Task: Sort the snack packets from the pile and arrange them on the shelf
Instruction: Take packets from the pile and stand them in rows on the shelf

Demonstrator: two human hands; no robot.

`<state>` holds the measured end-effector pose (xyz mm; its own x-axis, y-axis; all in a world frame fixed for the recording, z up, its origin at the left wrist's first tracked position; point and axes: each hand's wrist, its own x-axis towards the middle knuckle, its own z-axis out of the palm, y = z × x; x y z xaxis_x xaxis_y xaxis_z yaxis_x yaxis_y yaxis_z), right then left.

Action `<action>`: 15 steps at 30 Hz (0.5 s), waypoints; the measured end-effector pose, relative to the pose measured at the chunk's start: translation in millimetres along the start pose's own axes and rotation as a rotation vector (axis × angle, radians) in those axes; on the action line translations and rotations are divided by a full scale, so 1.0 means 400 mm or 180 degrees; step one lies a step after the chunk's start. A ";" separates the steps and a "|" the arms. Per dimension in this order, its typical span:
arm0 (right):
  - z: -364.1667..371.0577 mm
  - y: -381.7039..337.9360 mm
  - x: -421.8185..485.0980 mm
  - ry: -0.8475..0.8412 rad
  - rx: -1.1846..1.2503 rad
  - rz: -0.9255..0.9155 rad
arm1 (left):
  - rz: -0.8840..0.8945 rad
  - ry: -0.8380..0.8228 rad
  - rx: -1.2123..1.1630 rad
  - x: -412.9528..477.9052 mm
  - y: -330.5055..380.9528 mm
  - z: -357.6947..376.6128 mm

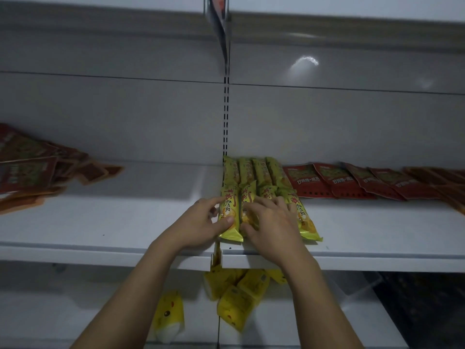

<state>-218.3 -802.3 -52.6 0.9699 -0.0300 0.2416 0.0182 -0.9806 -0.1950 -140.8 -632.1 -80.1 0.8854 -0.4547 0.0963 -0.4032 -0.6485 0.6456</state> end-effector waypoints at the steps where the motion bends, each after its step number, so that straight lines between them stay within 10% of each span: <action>1: -0.002 0.001 -0.003 0.0012 -0.0001 0.0005 | -0.0018 0.0016 0.0018 -0.004 0.003 0.001; 15: -0.036 -0.060 0.037 0.0119 0.0078 -0.0191 | -0.0126 0.0316 0.0717 -0.084 0.017 -0.090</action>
<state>-208.1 -782.0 -30.6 0.9571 0.0210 0.2889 0.0825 -0.9758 -0.2024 -164.8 -599.2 -51.6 0.9154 -0.3713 0.1555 -0.3994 -0.7894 0.4662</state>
